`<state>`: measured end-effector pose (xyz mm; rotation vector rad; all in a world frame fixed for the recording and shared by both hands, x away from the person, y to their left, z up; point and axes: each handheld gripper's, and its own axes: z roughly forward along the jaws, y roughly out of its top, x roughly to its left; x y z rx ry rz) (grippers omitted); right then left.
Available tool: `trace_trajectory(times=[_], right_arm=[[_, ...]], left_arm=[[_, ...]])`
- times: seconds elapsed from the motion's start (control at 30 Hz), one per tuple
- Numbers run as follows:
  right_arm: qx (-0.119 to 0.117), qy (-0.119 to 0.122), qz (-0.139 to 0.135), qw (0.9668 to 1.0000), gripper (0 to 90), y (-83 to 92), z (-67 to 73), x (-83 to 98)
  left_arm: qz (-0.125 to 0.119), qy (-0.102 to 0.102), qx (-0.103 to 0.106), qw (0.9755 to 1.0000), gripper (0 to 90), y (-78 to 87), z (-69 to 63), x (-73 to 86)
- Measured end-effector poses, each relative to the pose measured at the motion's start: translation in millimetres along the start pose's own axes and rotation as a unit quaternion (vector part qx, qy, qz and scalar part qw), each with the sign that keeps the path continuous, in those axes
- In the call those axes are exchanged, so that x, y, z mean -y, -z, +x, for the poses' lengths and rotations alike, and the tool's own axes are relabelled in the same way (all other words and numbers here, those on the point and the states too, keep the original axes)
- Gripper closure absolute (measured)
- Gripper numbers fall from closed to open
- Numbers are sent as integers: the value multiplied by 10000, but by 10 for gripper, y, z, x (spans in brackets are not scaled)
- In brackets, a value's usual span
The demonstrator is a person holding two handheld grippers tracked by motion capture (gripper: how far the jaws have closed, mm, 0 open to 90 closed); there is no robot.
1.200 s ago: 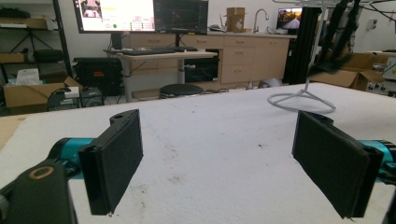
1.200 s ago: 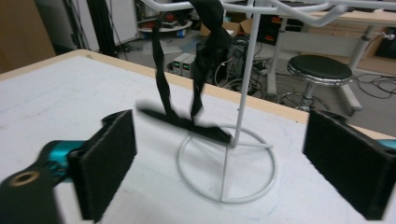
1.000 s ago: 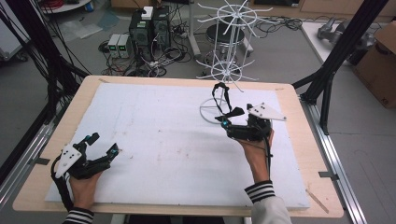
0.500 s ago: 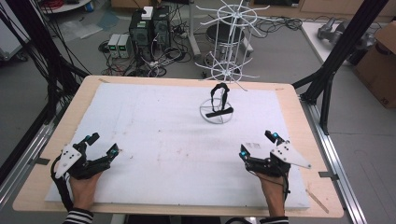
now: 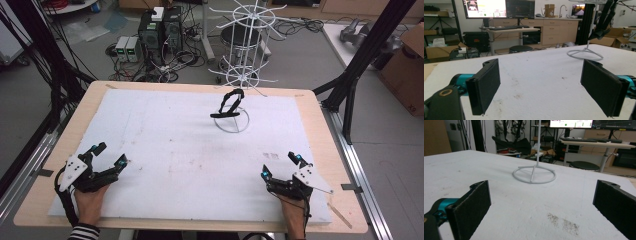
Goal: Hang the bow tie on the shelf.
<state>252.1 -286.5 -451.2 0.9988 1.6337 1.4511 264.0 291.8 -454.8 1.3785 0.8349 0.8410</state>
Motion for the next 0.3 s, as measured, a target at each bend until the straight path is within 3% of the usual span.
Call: trace_trajectory(times=[0.3], right_arm=[[19,62,-39,10000,4,5,15,9]], left_arm=[[-16,2,-2,10000,162,0,-2,2]])
